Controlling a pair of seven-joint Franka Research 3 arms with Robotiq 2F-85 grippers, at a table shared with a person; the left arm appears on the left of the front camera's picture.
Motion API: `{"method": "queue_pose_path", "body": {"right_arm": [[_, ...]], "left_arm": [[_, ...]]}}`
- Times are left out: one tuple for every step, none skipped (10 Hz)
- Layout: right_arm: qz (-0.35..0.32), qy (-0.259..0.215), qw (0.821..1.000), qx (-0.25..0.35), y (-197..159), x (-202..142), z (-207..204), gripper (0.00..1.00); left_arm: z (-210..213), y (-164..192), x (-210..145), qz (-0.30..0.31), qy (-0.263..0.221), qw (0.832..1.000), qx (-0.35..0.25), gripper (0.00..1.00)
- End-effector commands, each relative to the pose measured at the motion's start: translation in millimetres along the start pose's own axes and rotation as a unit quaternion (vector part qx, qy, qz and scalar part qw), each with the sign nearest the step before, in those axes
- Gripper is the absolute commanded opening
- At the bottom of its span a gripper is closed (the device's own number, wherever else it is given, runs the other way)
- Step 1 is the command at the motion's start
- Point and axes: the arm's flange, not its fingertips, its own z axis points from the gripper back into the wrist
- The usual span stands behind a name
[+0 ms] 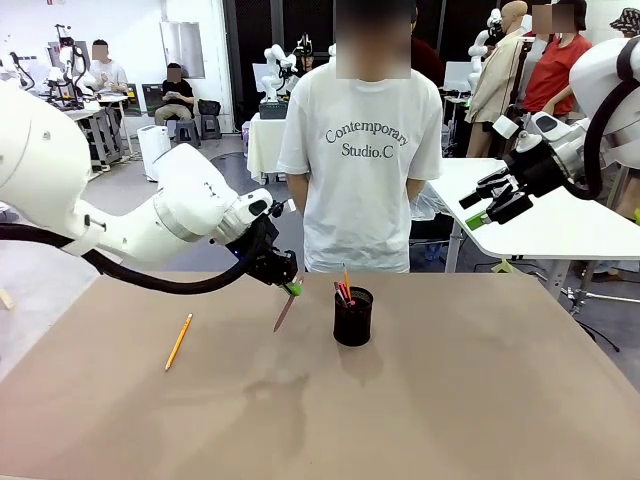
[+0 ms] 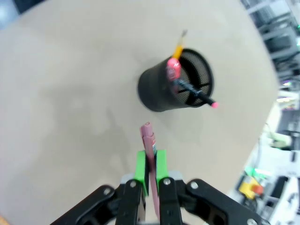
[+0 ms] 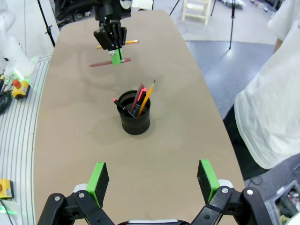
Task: Place the pens into the pen holder.
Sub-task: Pick up a writing instrument from the table and place it into the Pen holder.
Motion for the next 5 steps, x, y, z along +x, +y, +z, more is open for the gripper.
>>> {"method": "queue_pose_path", "body": {"right_arm": [[0.002, 0.000, 1.000, -0.001, 0, 2, 1, 1.00], [0.002, 0.000, 1.000, -0.001, 0, 2, 1, 1.00], [0.002, 0.000, 1.000, -0.001, 0, 2, 1, 1.00], [0.002, 0.000, 1.000, -0.001, 0, 2, 1, 1.00], [0.002, 0.000, 1.000, -0.001, 0, 2, 1, 1.00]], "left_arm": [[6, 11, -21, -0.037, -0.008, 0.997, -0.063, 0.00], [7, 11, -21, -0.041, -0.011, 0.996, -0.078, 0.00], [3, 12, -19, -0.031, -0.021, 0.997, -0.061, 0.00], [0, 5, -5, -0.033, -0.015, 0.998, -0.051, 0.00], [0, 5, -5, -0.033, -0.015, 0.998, -0.051, 0.00]]}}
